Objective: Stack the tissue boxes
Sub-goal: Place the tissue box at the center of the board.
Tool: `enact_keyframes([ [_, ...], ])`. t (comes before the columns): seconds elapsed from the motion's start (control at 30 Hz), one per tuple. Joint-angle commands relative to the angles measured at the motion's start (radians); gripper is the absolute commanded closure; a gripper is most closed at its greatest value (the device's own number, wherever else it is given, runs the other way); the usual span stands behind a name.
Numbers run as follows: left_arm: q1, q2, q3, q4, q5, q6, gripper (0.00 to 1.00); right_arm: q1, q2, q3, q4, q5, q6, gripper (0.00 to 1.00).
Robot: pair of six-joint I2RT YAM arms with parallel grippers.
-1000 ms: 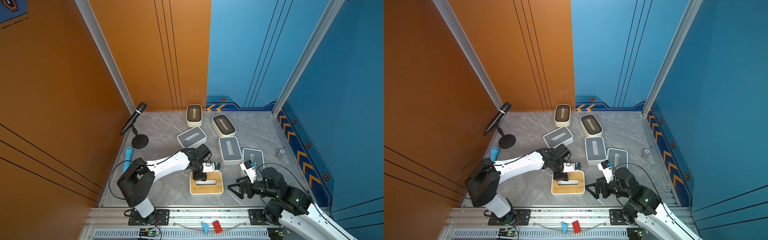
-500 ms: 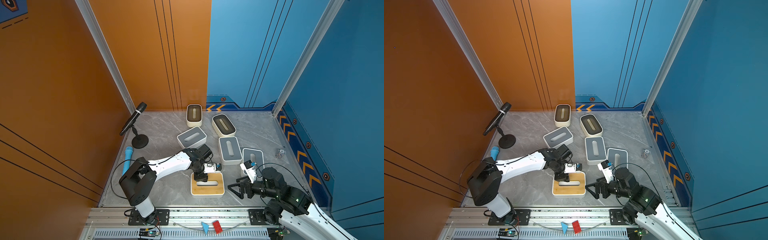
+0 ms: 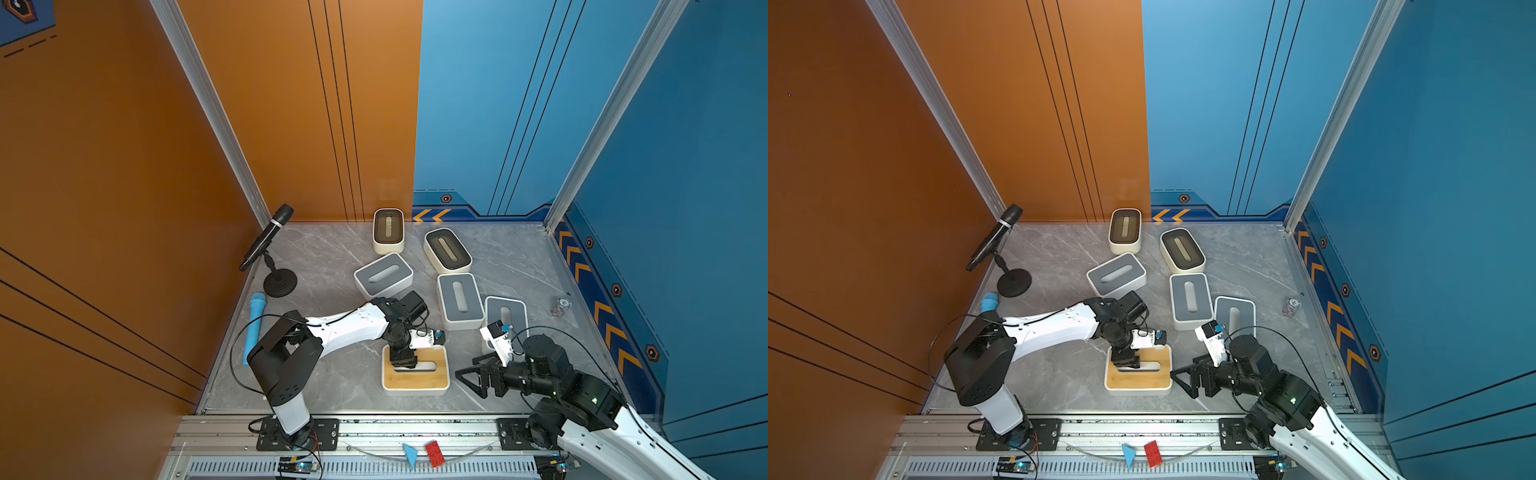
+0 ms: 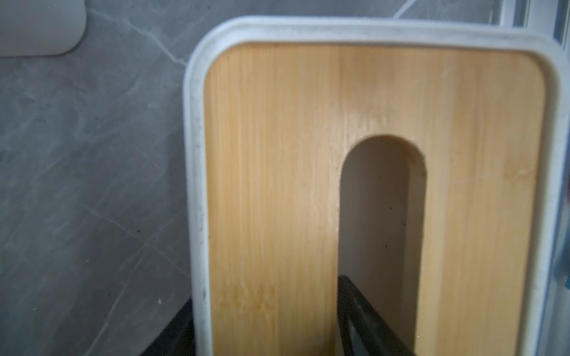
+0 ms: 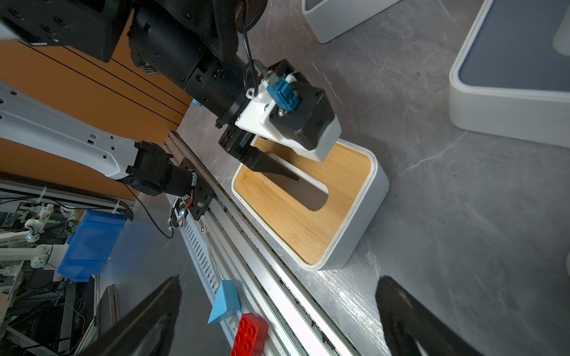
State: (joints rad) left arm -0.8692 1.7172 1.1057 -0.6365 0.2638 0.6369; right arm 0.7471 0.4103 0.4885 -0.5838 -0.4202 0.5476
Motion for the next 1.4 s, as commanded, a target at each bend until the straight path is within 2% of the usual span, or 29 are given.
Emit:
enact_keyframes([
  [0.0,-0.014,0.007,0.026,-0.035,0.027,0.015,0.35,0.000,-0.005,-0.013,0.015,-0.015,-0.015,0.00],
  [0.3,-0.014,-0.007,0.039,-0.035,0.028,0.011,0.28,0.003,-0.010,-0.011,0.013,-0.014,-0.015,0.00],
  [0.4,-0.013,-0.016,0.046,-0.035,0.030,0.008,0.22,0.003,-0.013,-0.011,0.013,-0.009,-0.014,0.00],
  [0.53,-0.014,-0.036,0.056,-0.040,0.036,0.002,0.22,0.004,-0.014,-0.005,0.008,0.002,-0.013,0.00],
  [0.77,-0.009,-0.098,0.093,-0.072,0.045,-0.019,0.21,0.001,0.061,0.042,-0.040,0.126,0.012,0.00],
  [0.93,0.036,-0.173,0.121,-0.098,0.103,-0.071,0.21,-0.003,0.116,0.060,-0.045,0.218,-0.001,0.00],
  [1.13,0.081,-0.296,0.108,-0.096,0.171,-0.147,0.19,-0.038,0.099,0.102,-0.065,0.279,0.021,0.00],
  [1.33,0.157,-0.475,0.001,0.029,0.229,-0.285,0.15,-0.150,0.144,0.168,-0.150,0.311,0.036,0.00],
  [1.37,0.177,-0.508,-0.023,0.057,0.245,-0.315,0.04,-0.168,0.161,0.185,-0.166,0.321,0.033,0.00],
])
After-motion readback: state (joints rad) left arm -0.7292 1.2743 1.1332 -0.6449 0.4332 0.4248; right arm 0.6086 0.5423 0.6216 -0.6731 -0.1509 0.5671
